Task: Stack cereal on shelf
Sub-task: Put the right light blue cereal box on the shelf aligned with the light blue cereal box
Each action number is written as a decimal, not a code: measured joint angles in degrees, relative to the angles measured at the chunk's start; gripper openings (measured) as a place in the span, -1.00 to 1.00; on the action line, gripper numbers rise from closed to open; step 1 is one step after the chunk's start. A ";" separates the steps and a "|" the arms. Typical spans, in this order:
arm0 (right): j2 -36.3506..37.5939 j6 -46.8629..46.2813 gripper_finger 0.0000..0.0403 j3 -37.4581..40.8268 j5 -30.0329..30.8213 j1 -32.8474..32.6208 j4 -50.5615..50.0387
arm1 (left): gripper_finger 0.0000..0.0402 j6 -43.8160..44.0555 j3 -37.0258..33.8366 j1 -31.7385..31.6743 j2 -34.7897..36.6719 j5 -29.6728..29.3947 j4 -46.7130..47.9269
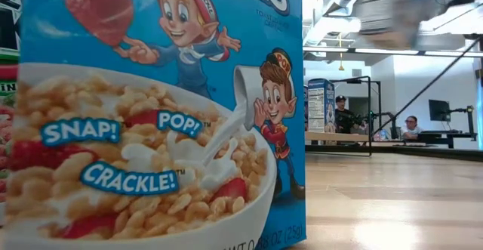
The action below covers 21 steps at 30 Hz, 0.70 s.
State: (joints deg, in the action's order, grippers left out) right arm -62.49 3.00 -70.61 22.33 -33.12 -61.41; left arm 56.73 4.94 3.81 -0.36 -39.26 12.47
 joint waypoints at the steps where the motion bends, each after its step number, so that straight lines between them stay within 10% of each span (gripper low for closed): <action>1: 0.24 3.71 -0.14 0.00 -0.85 2.84 1.00 | 0.46 0.02 0.01 0.00 0.00 0.16 0.00; 12: -3.03 33.46 -0.13 0.02 -15.49 32.70 14.42 | 0.46 -1.09 0.01 0.00 -0.02 0.42 0.00; 21: -12.45 41.37 -0.13 0.02 -22.45 42.16 14.11 | 0.46 -3.89 0.01 0.00 -0.02 0.36 -0.04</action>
State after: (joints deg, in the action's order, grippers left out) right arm -74.94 44.37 -70.59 -0.12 9.04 -47.30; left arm 52.84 4.95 3.81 -0.38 -38.90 12.43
